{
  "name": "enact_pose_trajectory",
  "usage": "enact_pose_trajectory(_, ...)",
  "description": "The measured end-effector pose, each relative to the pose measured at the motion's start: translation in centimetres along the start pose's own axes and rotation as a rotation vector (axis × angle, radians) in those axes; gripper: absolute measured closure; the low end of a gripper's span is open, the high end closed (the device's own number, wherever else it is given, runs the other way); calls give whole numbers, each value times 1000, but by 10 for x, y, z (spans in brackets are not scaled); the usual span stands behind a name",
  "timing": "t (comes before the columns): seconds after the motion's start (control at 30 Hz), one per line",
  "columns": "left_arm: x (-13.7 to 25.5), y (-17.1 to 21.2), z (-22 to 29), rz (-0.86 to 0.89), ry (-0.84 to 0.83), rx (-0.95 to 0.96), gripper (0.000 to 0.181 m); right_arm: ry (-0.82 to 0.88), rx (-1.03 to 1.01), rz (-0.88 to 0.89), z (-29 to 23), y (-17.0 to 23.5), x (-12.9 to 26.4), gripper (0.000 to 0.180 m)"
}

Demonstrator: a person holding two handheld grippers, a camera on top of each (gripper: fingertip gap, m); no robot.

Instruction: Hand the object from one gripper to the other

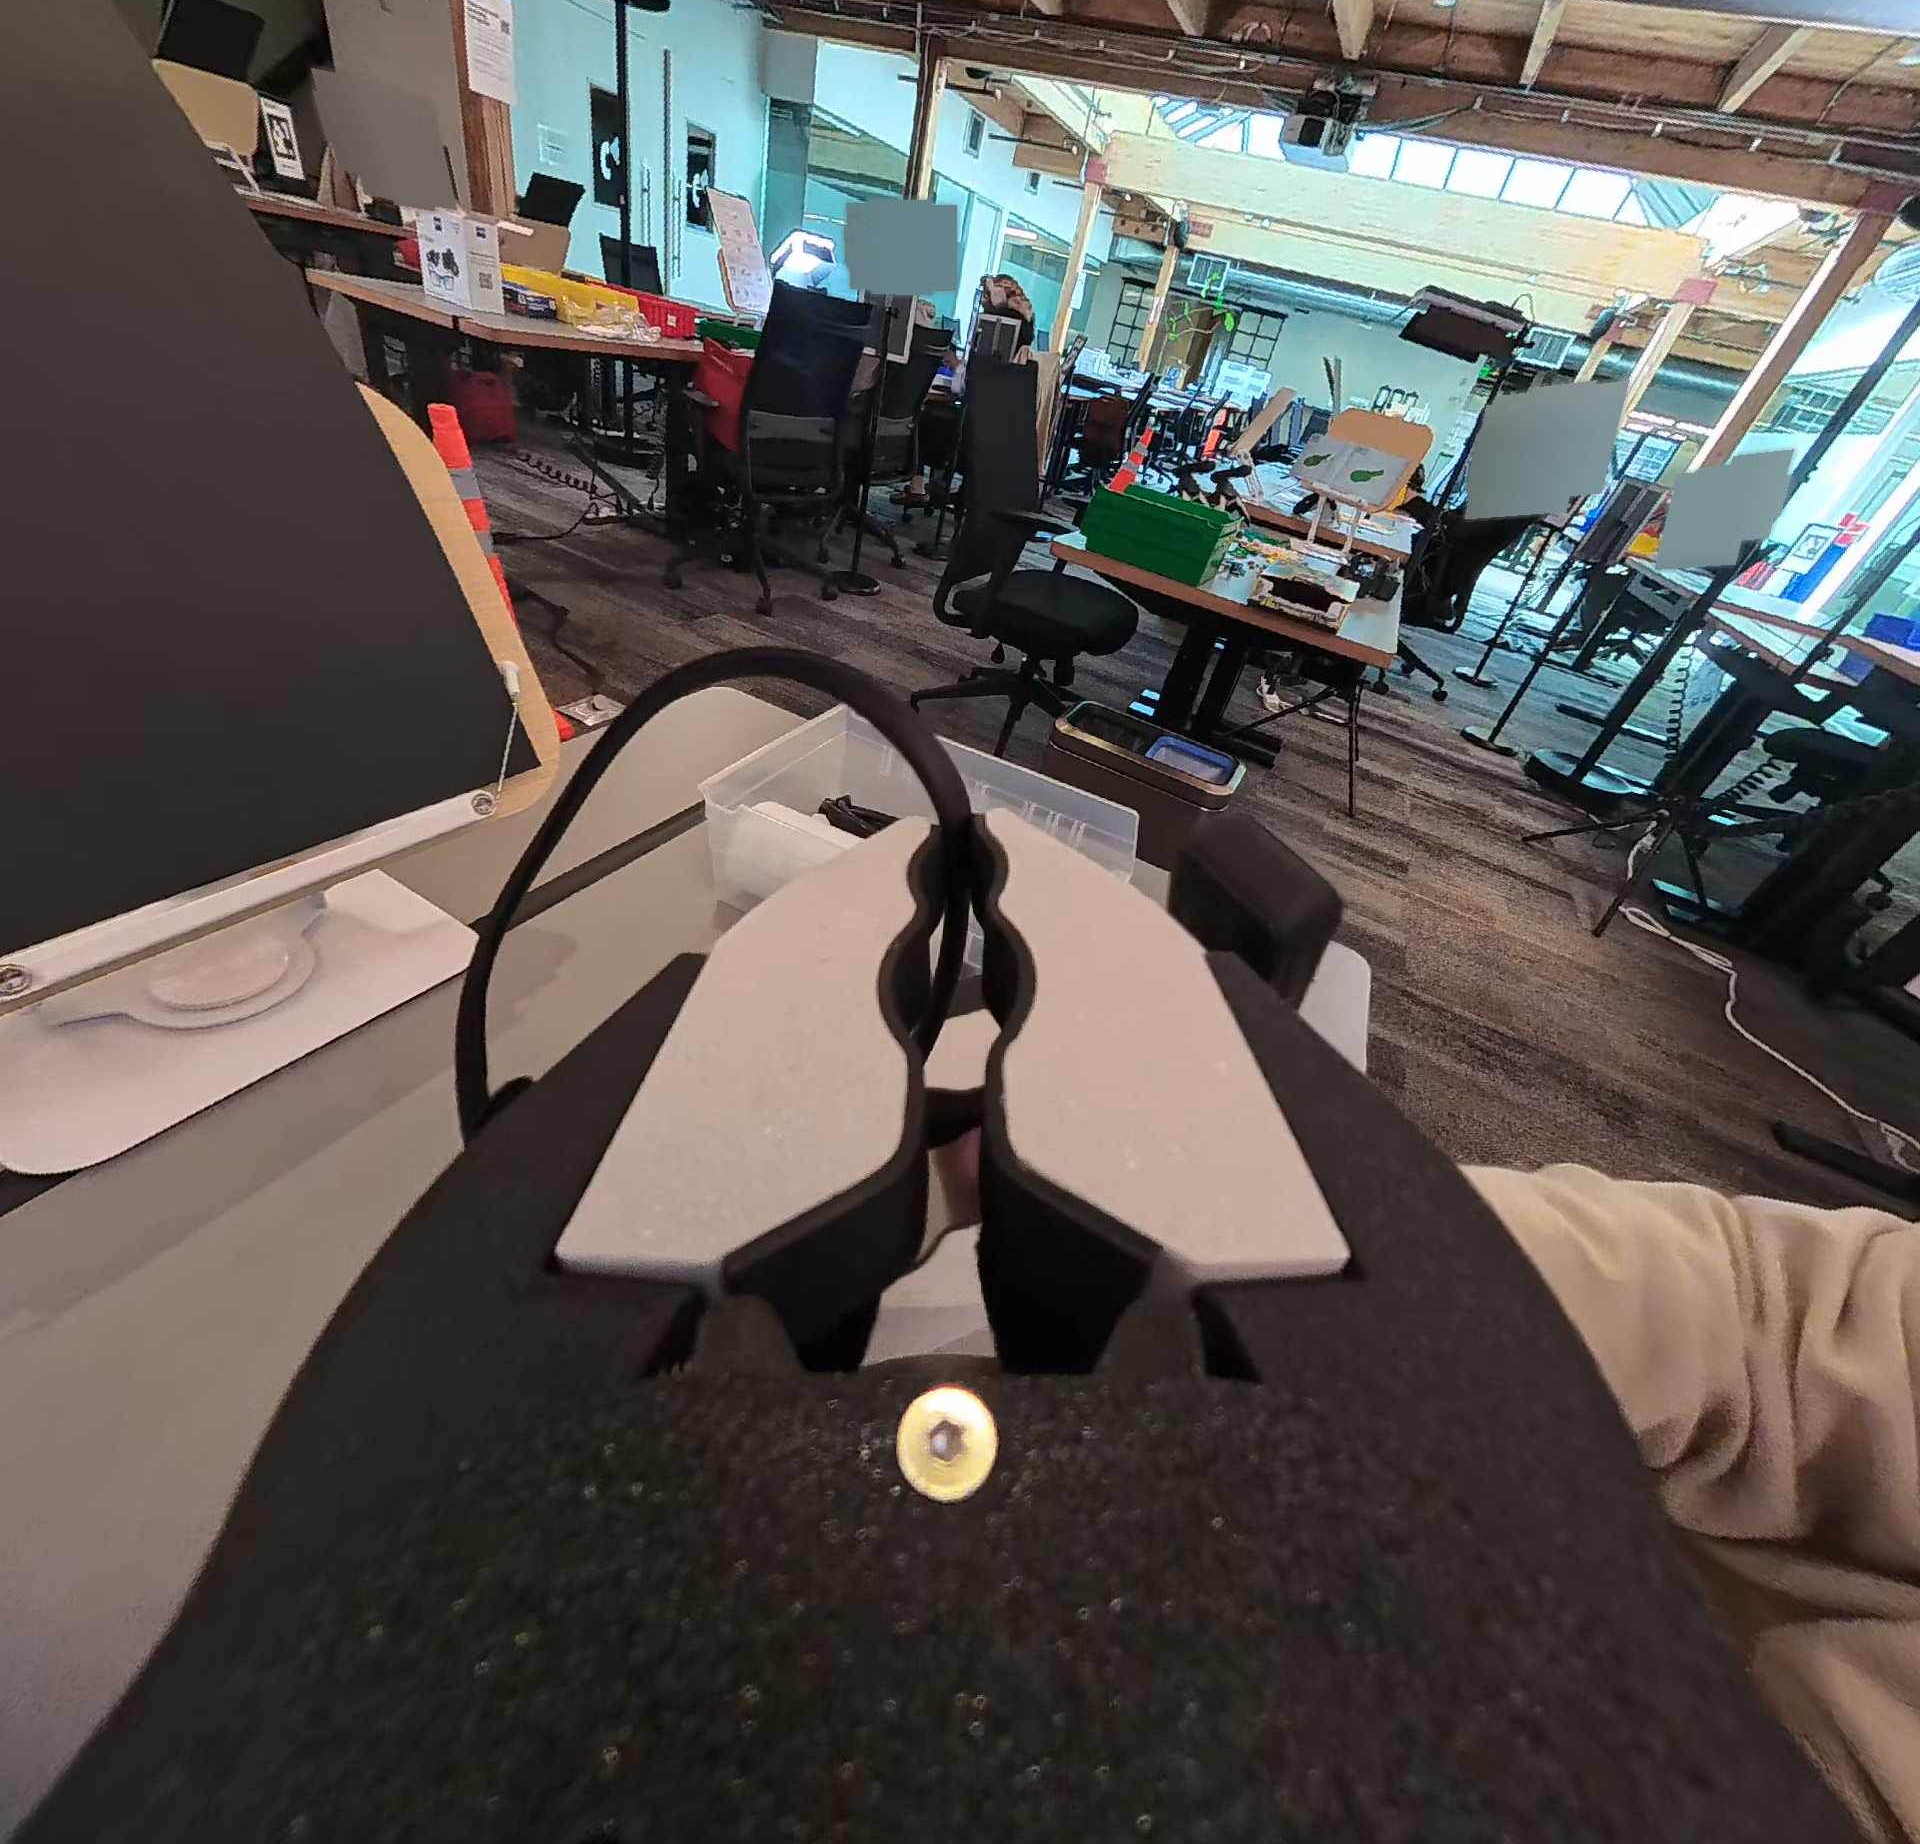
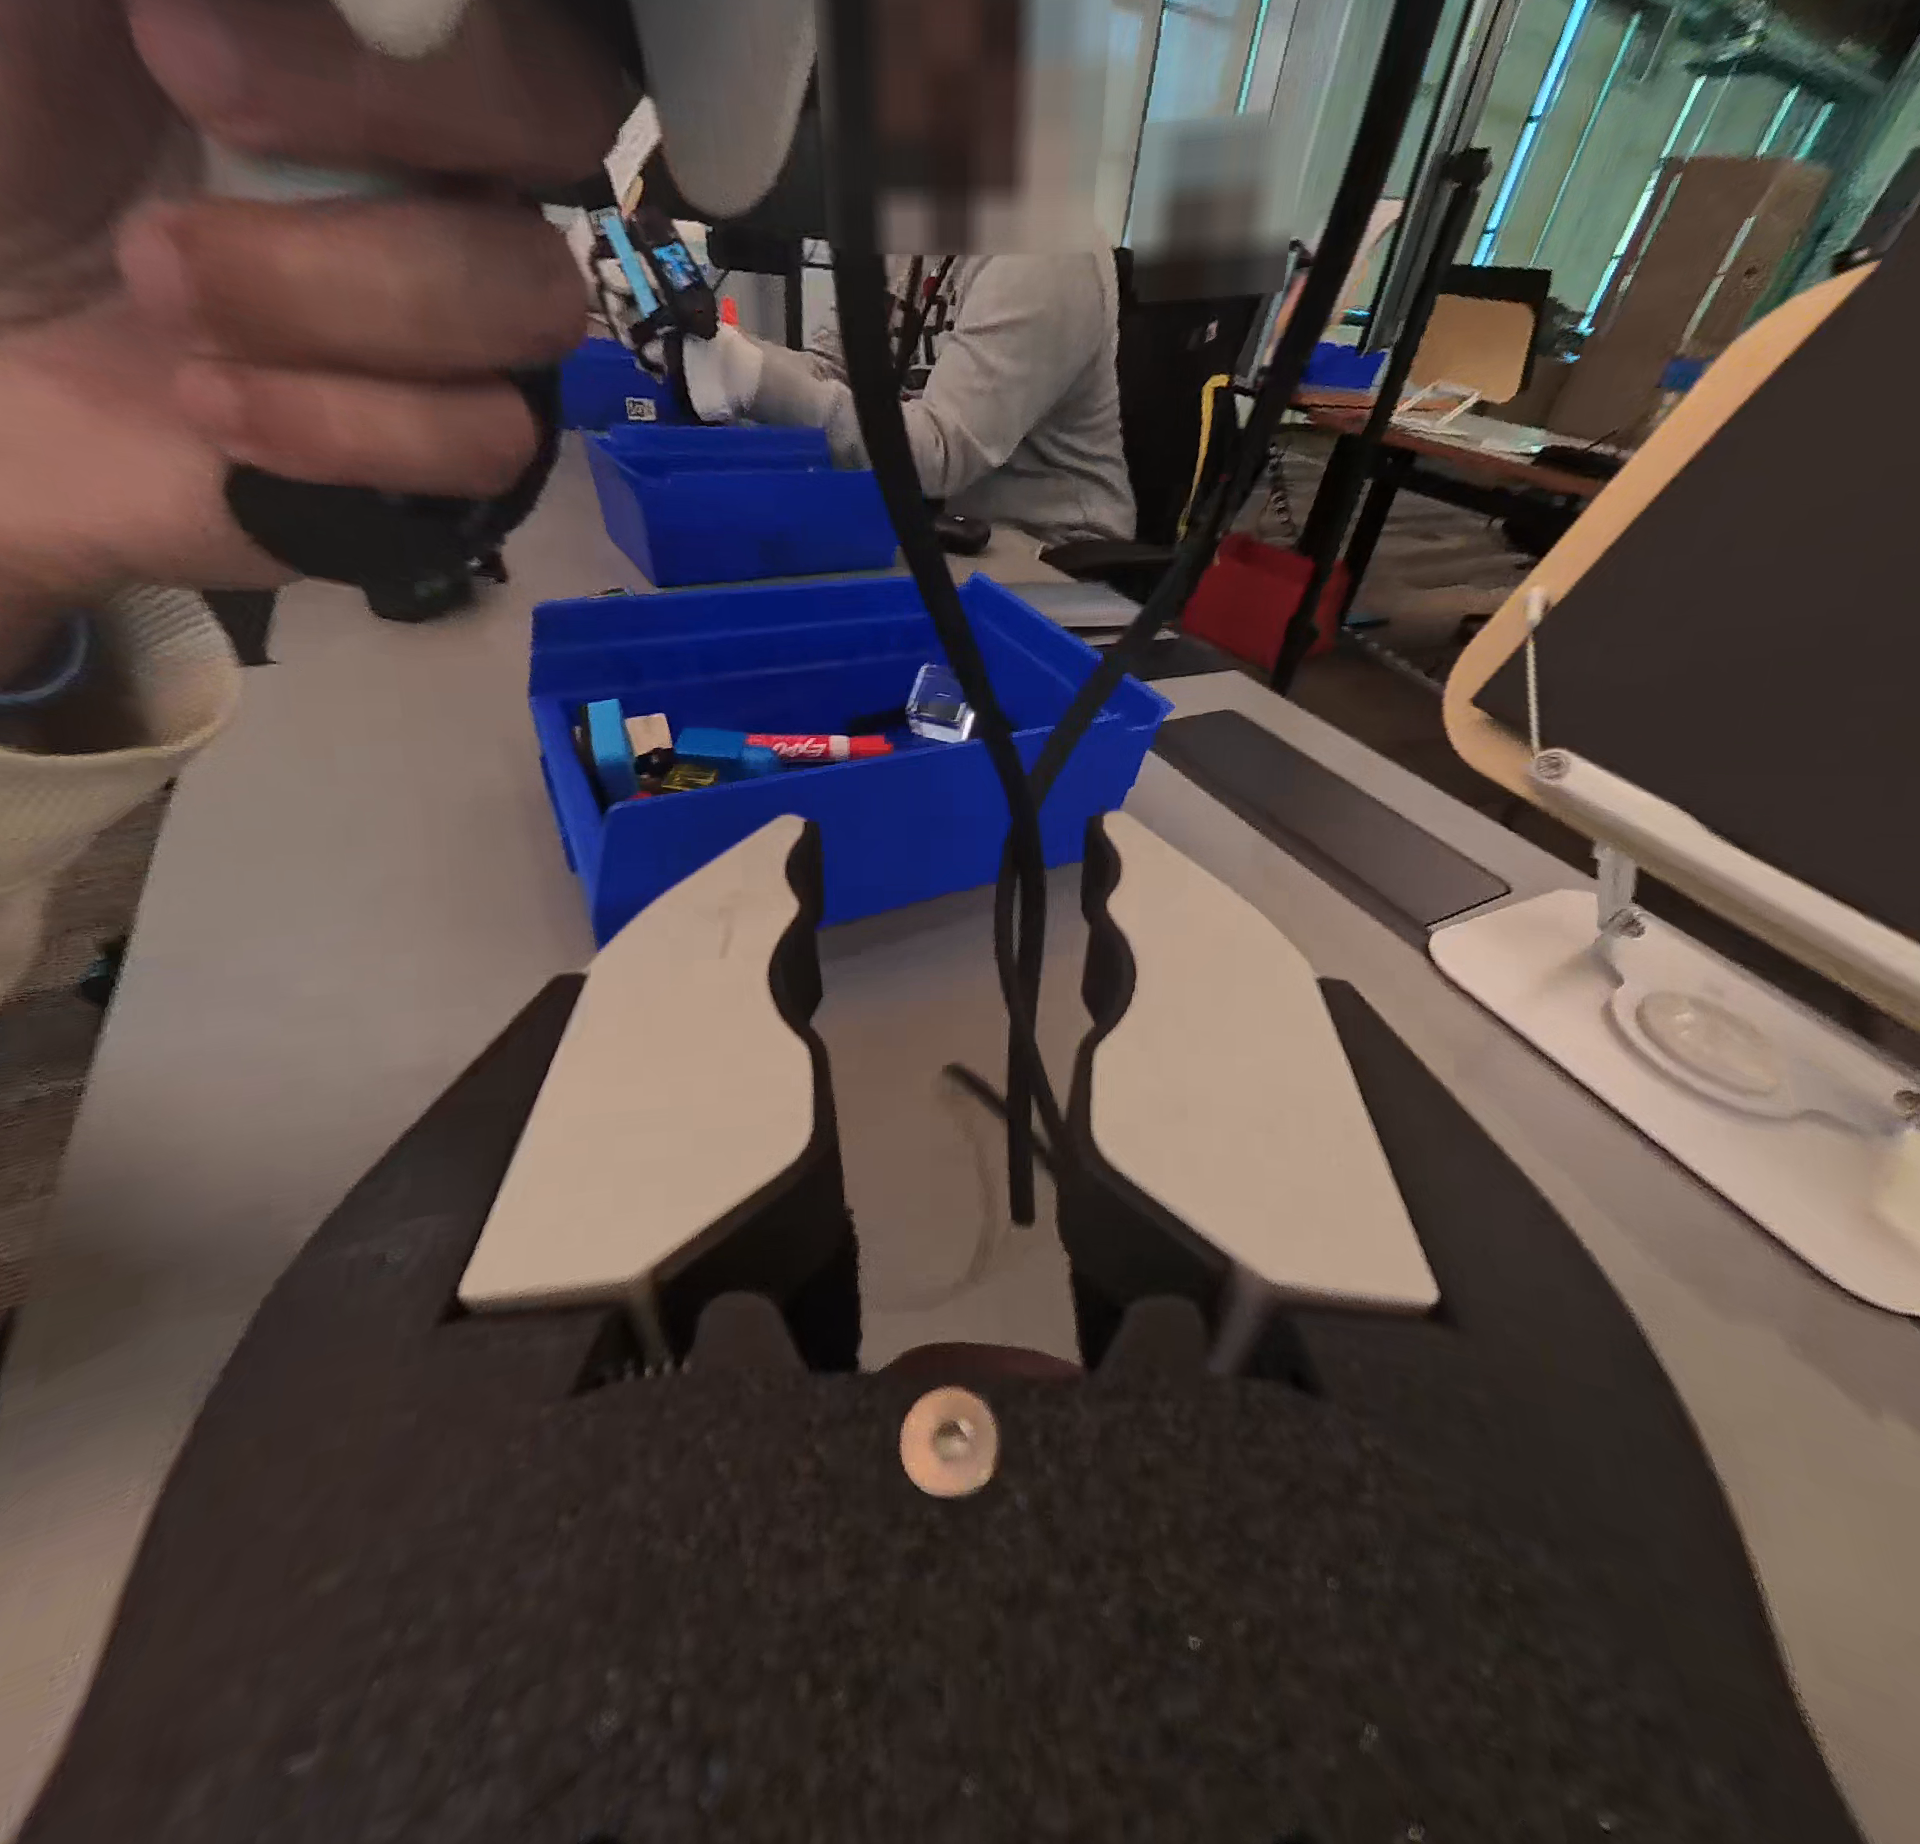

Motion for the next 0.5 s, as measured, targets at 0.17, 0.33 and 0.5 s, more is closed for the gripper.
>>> enact_pose_trajectory(0.17,4,-1,3,11,35,32,177,5,-3,18,4,-5,-22,143)
enact_pose_trajectory(0.33,9,-1,1,20,53,59,177,-58,28,2,-4,-6,-27,176)
enact_pose_trajectory(0.5,21,-6,-18,28,-48,59,176,-89,36,-51,0,-9,-9,176)
Point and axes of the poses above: each gripper's, where its closed fingertips meet, x back along the fingers, y out of its underside, z = x × y across the jaws, the point moved 3 cm from there along x, back along the fingers
